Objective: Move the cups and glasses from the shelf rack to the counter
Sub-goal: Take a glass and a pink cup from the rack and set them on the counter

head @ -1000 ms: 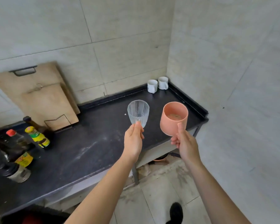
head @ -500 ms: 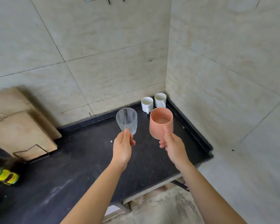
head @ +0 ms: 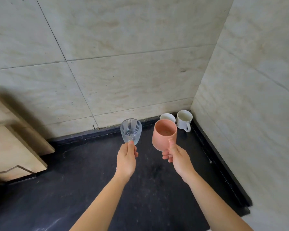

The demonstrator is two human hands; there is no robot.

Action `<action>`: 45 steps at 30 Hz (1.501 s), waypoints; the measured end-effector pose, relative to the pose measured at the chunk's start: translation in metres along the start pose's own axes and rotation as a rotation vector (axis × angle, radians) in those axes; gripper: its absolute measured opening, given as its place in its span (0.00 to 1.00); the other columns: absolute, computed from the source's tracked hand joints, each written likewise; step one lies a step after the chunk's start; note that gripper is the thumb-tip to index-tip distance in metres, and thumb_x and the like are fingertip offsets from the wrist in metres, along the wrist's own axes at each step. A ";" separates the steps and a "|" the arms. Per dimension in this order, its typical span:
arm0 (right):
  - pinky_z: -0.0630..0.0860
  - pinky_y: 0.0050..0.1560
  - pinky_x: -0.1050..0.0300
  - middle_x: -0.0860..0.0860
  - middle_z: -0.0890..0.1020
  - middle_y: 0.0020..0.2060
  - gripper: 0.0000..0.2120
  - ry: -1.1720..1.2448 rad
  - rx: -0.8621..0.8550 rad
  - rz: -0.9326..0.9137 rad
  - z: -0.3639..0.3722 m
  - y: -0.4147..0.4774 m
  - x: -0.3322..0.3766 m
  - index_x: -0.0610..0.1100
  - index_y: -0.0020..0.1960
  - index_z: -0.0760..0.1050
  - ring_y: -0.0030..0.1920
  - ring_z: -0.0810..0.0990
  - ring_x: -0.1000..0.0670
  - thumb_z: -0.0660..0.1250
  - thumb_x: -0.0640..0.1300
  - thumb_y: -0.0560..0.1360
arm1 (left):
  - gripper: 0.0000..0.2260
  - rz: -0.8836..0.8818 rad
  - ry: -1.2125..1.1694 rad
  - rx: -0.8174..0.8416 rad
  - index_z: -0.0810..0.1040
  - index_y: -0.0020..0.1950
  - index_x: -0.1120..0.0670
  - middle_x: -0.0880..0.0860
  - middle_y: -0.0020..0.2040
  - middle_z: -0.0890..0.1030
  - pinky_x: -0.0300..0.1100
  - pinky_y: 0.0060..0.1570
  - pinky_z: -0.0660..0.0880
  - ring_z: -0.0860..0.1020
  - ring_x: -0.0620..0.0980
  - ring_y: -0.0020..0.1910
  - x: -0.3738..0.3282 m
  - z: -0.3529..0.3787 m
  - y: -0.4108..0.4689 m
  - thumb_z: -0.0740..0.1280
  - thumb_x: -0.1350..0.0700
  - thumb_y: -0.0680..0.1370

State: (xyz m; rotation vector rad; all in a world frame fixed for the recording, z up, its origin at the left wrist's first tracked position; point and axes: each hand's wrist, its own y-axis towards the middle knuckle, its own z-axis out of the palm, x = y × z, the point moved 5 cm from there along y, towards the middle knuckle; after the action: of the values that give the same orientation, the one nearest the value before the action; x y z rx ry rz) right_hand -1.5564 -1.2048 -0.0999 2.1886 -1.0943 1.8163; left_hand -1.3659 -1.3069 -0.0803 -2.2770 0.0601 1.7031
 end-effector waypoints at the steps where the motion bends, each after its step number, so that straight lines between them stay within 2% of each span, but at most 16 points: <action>1: 0.74 0.44 0.64 0.55 0.86 0.40 0.31 -0.011 0.004 0.016 0.004 0.012 -0.004 0.49 0.48 0.81 0.42 0.84 0.57 0.49 0.71 0.78 | 0.20 -0.015 0.008 0.004 0.73 0.41 0.57 0.56 0.40 0.77 0.41 0.43 0.72 0.74 0.49 0.38 0.006 0.004 0.012 0.54 0.46 0.84; 6: 0.73 0.42 0.66 0.55 0.86 0.40 0.30 -0.043 0.030 0.103 0.020 0.061 -0.032 0.50 0.48 0.80 0.43 0.84 0.57 0.49 0.70 0.79 | 0.20 -0.097 0.068 0.033 0.73 0.42 0.58 0.56 0.41 0.77 0.37 0.39 0.70 0.74 0.47 0.38 0.041 0.025 0.052 0.52 0.47 0.85; 8: 0.73 0.42 0.66 0.54 0.86 0.40 0.30 -0.042 0.060 0.119 0.025 0.081 -0.041 0.49 0.48 0.81 0.42 0.84 0.59 0.50 0.70 0.79 | 0.20 -0.135 0.083 0.040 0.73 0.43 0.59 0.57 0.42 0.77 0.30 0.36 0.69 0.74 0.46 0.38 0.056 0.036 0.063 0.52 0.47 0.85; 10: 0.74 0.43 0.64 0.53 0.86 0.40 0.32 -0.045 0.092 0.137 0.031 0.105 -0.054 0.47 0.47 0.81 0.42 0.84 0.55 0.50 0.70 0.79 | 0.19 -0.182 0.100 0.029 0.74 0.44 0.59 0.60 0.45 0.78 0.25 0.34 0.68 0.75 0.46 0.39 0.075 0.049 0.077 0.53 0.48 0.85; 16: 0.76 0.47 0.59 0.51 0.85 0.44 0.29 -0.059 0.201 0.128 0.055 0.161 -0.079 0.48 0.49 0.80 0.46 0.84 0.53 0.50 0.68 0.81 | 0.17 -0.286 0.111 -0.028 0.74 0.44 0.57 0.62 0.48 0.80 0.26 0.34 0.68 0.75 0.43 0.38 0.110 0.077 0.107 0.53 0.49 0.84; 19: 0.78 0.49 0.56 0.52 0.85 0.41 0.27 -0.059 0.198 0.118 0.062 0.180 -0.084 0.51 0.46 0.79 0.46 0.84 0.53 0.51 0.67 0.81 | 0.17 -0.303 0.114 -0.044 0.73 0.43 0.55 0.59 0.49 0.79 0.24 0.33 0.67 0.76 0.36 0.35 0.115 0.086 0.120 0.53 0.49 0.84; 21: 0.77 0.47 0.59 0.53 0.85 0.41 0.27 -0.053 0.198 0.120 0.066 0.190 -0.089 0.51 0.45 0.79 0.45 0.84 0.54 0.50 0.68 0.81 | 0.16 -0.305 0.109 -0.046 0.73 0.44 0.56 0.57 0.48 0.78 0.24 0.33 0.67 0.75 0.31 0.34 0.117 0.091 0.128 0.53 0.49 0.85; 24: 0.74 0.43 0.64 0.54 0.85 0.42 0.27 -0.046 0.203 0.126 0.071 0.200 -0.092 0.52 0.47 0.78 0.42 0.83 0.58 0.50 0.70 0.80 | 0.16 -0.311 0.090 -0.058 0.73 0.47 0.57 0.53 0.46 0.78 0.24 0.33 0.68 0.76 0.32 0.34 0.120 0.094 0.136 0.53 0.48 0.84; 26: 0.73 0.42 0.65 0.54 0.85 0.43 0.27 -0.049 0.212 0.125 0.074 0.207 -0.093 0.53 0.48 0.78 0.42 0.83 0.62 0.49 0.70 0.80 | 0.16 -0.311 0.067 -0.063 0.73 0.48 0.57 0.52 0.46 0.78 0.26 0.35 0.69 0.77 0.34 0.36 0.121 0.095 0.141 0.53 0.48 0.85; 28: 0.73 0.42 0.66 0.55 0.84 0.44 0.27 -0.058 0.226 0.126 0.077 0.210 -0.094 0.53 0.49 0.78 0.43 0.82 0.65 0.49 0.71 0.79 | 0.17 -0.313 0.027 -0.067 0.74 0.46 0.57 0.53 0.46 0.78 0.34 0.44 0.74 0.78 0.42 0.40 0.120 0.096 0.145 0.53 0.48 0.85; 31: 0.73 0.44 0.65 0.56 0.84 0.48 0.29 -0.076 0.240 0.136 0.079 0.214 -0.096 0.50 0.54 0.78 0.45 0.83 0.60 0.48 0.70 0.80 | 0.17 -0.308 -0.006 -0.067 0.75 0.47 0.58 0.57 0.49 0.79 0.46 0.49 0.77 0.78 0.49 0.43 0.118 0.097 0.153 0.53 0.49 0.85; 35: 0.77 0.53 0.56 0.57 0.83 0.47 0.26 -0.126 0.234 0.142 0.077 0.218 -0.096 0.52 0.50 0.78 0.48 0.82 0.56 0.48 0.67 0.81 | 0.17 -0.275 0.076 -0.036 0.73 0.44 0.53 0.54 0.50 0.76 0.44 0.45 0.74 0.77 0.47 0.44 0.112 0.099 0.161 0.52 0.47 0.85; 38: 0.79 0.54 0.50 0.55 0.83 0.44 0.25 -0.157 0.222 0.147 0.073 0.218 -0.092 0.52 0.45 0.77 0.45 0.83 0.54 0.49 0.66 0.82 | 0.18 -0.236 0.158 -0.006 0.73 0.40 0.51 0.53 0.48 0.75 0.41 0.43 0.70 0.74 0.47 0.44 0.106 0.098 0.167 0.51 0.48 0.85; 40: 0.79 0.53 0.50 0.55 0.83 0.42 0.24 -0.183 0.209 0.157 0.070 0.217 -0.087 0.53 0.44 0.77 0.43 0.83 0.53 0.50 0.66 0.82 | 0.19 -0.262 0.181 0.022 0.75 0.44 0.50 0.56 0.58 0.74 0.45 0.51 0.73 0.74 0.48 0.49 0.105 0.100 0.168 0.50 0.46 0.85; 42: 0.80 0.53 0.50 0.54 0.83 0.42 0.23 -0.221 0.185 0.168 0.068 0.214 -0.080 0.52 0.48 0.77 0.43 0.82 0.53 0.51 0.67 0.81 | 0.19 -0.308 0.200 0.034 0.78 0.53 0.52 0.58 0.66 0.71 0.53 0.65 0.72 0.74 0.53 0.58 0.103 0.100 0.167 0.50 0.44 0.85; 45: 0.76 0.44 0.57 0.51 0.83 0.50 0.26 -0.324 0.144 0.137 0.055 0.203 -0.061 0.48 0.62 0.75 0.47 0.83 0.50 0.53 0.67 0.81 | 0.21 -0.347 0.264 0.018 0.73 0.61 0.56 0.56 0.69 0.65 0.48 0.68 0.64 0.69 0.56 0.64 0.093 0.093 0.155 0.48 0.44 0.85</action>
State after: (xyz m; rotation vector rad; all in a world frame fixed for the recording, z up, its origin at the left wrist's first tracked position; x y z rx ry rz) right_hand -1.6288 -1.3537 -0.2431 2.6230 -1.2333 1.6769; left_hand -1.4570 -1.4176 -0.2247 -2.3209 -0.2476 1.2211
